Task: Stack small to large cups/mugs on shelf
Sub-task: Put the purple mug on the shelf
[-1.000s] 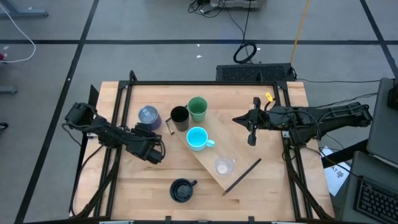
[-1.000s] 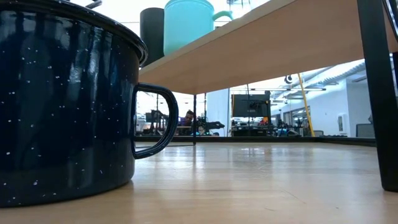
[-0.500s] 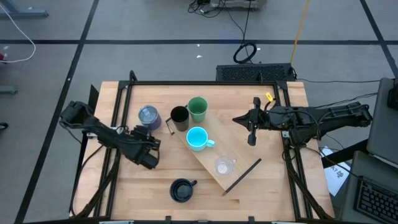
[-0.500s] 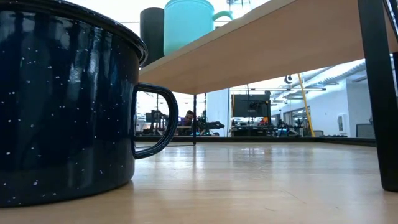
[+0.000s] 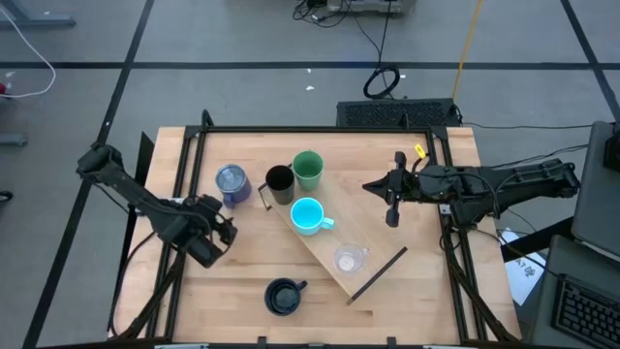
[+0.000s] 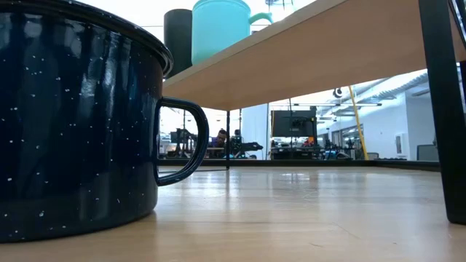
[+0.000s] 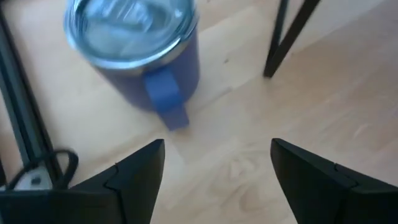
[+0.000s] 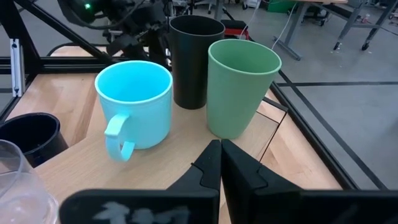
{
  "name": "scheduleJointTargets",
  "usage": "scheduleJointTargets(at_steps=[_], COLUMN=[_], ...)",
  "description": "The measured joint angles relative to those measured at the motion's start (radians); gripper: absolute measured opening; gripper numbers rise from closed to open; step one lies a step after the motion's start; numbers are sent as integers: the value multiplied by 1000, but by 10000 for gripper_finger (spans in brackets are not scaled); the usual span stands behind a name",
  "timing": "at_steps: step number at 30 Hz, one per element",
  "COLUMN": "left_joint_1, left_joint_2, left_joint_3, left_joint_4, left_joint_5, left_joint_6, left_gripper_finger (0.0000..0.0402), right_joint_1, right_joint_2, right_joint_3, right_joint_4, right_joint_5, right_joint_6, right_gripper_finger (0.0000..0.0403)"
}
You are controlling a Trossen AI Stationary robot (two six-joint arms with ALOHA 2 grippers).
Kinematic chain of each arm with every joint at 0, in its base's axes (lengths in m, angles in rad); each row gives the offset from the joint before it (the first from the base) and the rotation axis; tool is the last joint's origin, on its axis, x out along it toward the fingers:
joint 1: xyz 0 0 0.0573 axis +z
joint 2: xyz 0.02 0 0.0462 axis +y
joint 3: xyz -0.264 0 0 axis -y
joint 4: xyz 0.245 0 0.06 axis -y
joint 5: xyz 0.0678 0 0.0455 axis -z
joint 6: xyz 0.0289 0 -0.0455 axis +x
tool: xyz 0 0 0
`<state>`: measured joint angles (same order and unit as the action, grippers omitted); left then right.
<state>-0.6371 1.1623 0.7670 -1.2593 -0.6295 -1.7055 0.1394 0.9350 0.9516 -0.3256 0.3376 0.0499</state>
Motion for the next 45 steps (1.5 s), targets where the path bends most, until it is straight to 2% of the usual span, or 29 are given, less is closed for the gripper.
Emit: scheduleJointTargets(at_steps=[6, 14, 17, 24, 27, 36, 45], left_joint_1=[-1, 29, 55, 136, 178, 298, 356], left_joint_2=[2, 3, 3, 3, 3, 3, 3], left_joint_3=[-27, -49, -51, -58, -75, -172, -219], left_joint_4=[-23, -23, -23, -15, 3, 196, 296], left_joint_5=[52, 30, 10, -81, -70, -64, -71], left_joint_6=[-95, -122, -107, -79, -62, 52, 127], left_gripper_finger=[301, 386, 396, 364, 348, 314, 270], right_joint_1=[0, 0, 0, 0, 0, 0, 0], right_joint_2=[0, 0, 0, 0, 0, 0, 0], right_joint_3=[0, 0, 0, 0, 0, 0, 0], right_joint_4=[-5, -21, -21, -16, -16, -16, -14], right_joint_5=[-2, -2, -2, -3, -3, -3, -3], right_joint_6=[-1, -2, -2, -2, 4, 6, -9], right_gripper_finger=[0, 0, 0, 0, 0, 0, 0])
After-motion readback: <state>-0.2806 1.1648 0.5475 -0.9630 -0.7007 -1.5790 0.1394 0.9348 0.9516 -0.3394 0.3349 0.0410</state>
